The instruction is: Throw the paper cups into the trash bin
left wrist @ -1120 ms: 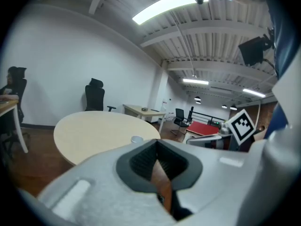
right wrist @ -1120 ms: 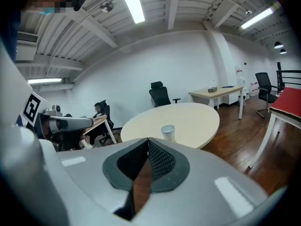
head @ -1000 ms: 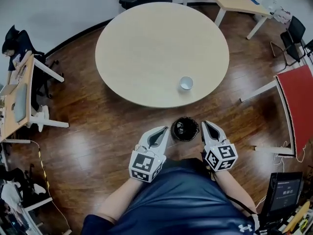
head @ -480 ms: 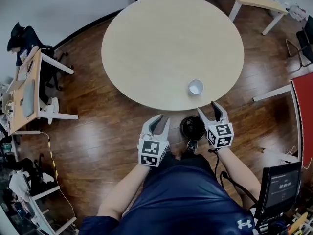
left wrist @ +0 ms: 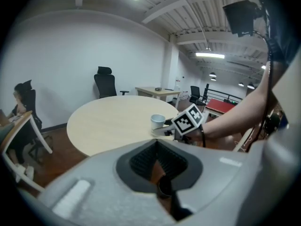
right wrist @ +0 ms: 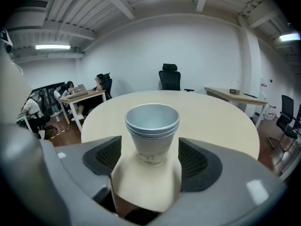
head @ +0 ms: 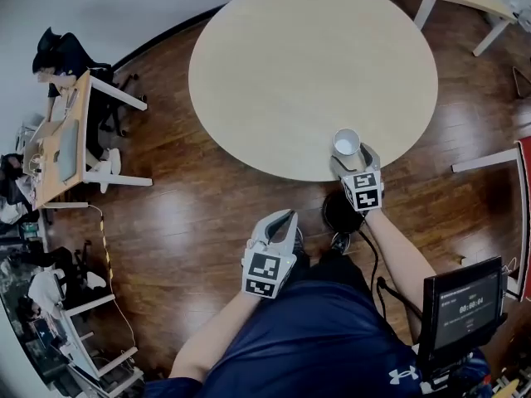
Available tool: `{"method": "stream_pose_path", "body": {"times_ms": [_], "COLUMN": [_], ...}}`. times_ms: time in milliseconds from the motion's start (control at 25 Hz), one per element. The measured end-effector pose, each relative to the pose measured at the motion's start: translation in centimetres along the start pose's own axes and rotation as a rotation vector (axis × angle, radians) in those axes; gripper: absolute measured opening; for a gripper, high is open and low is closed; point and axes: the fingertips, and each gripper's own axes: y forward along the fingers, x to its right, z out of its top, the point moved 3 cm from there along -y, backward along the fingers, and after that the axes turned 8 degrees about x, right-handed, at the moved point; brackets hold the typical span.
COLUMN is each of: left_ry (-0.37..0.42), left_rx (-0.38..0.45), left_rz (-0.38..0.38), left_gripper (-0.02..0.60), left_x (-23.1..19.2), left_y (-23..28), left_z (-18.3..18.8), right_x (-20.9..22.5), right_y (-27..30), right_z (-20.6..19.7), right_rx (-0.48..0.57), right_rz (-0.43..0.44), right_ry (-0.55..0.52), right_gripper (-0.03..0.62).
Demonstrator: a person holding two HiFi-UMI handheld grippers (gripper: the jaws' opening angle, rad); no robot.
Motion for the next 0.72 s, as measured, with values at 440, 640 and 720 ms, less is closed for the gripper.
{"method": "stream_pose_path", "body": {"times_ms": [440,640,720], "left_ry": [-0.075,-0.060,-0.034], "left_rx": [0.005,0.016,0.026], "left_rz": [0.051,0.019,0.013], "left_gripper": [0.003,0.003,0.005], "left_x": [-0.1,0.3,0.2], "left_y": [-3.7,-3.2,-2.9], "left_z": [-0.3,0.2,0.2], "right_x": [0.4,0.7,0.7], "right_y": [1.1,0.7,0.6], "right_z": [2.3,2.8,3.2], "right_rx": [0.065,0.064,0.065], "right_rz": [-0.079,-0.065,-0.061], "right_ry": [-0.049,-0.050,-0.055], "right_gripper": [0.390,0.390,0.390]}}
